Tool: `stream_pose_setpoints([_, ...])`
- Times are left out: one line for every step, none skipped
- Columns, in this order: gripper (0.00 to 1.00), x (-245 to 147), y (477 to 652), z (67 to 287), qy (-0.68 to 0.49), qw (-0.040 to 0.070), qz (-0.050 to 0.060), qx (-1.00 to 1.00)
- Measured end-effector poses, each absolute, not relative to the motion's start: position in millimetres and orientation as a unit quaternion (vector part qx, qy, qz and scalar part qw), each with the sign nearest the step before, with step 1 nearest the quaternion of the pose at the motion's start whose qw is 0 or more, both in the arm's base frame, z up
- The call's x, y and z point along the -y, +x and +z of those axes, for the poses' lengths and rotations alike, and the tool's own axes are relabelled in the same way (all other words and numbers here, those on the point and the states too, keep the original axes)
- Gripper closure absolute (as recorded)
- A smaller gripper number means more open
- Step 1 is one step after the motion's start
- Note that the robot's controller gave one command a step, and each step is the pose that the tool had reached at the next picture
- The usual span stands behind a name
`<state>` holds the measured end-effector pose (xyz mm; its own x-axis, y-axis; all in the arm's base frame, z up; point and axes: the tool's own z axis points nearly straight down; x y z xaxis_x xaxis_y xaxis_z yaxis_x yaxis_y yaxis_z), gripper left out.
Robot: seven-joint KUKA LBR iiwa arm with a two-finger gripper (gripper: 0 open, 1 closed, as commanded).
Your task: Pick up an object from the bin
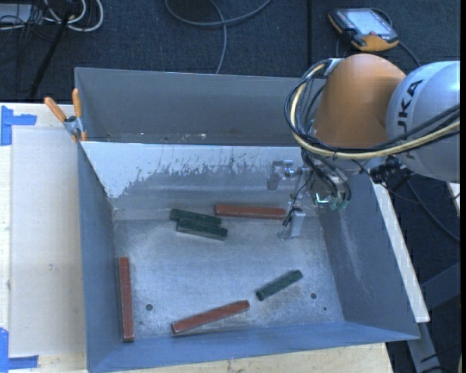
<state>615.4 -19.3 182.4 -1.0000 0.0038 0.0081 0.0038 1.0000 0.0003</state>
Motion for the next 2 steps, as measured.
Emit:
stream_pose_setpoints([0.00, 19.3, 617.0, 187.3, -0.002, 0.000, 0.000, 1.000])
stream_pose_setpoints([0.00, 20.9, 609.8, 134.3, -0.012, -0.003, 0.000, 1.000])
